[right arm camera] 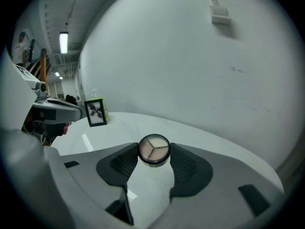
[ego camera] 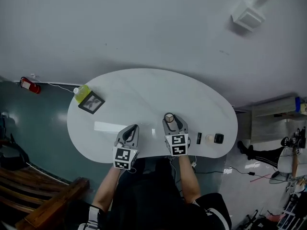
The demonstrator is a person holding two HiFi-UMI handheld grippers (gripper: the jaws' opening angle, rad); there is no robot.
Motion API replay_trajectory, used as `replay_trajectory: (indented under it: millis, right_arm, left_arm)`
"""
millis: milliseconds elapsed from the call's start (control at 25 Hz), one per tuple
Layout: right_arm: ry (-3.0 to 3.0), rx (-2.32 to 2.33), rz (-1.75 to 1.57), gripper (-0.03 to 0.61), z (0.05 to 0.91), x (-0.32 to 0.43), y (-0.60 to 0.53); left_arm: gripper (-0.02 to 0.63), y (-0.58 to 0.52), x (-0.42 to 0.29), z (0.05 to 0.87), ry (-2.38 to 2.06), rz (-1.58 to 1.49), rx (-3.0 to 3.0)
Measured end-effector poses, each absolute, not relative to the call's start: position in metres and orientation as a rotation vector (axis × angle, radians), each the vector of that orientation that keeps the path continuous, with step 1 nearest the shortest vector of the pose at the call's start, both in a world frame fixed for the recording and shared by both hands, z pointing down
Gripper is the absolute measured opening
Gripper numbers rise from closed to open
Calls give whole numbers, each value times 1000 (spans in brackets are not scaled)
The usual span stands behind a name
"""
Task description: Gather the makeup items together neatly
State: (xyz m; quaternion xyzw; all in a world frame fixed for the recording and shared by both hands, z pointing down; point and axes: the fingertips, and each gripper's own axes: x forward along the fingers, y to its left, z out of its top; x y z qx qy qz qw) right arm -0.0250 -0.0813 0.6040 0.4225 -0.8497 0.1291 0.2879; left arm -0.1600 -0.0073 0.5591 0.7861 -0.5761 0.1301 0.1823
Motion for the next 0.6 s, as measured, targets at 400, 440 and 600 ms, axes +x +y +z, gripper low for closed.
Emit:
replay_trajectory:
  millis: [400, 440, 600]
  right_arm:
    - [-2187, 1325, 401, 232, 602, 68, -65]
    - [-2182, 1336, 407, 232, 602, 76, -64]
    - [-2151, 1378, 435, 232, 607, 109, -58]
  left_arm:
    - [20, -9, -84, 556, -1482, 403, 2341]
    - [20, -9, -76, 557, -1469, 408, 2348]
    - [20, -12, -48, 561, -1417, 430, 2378]
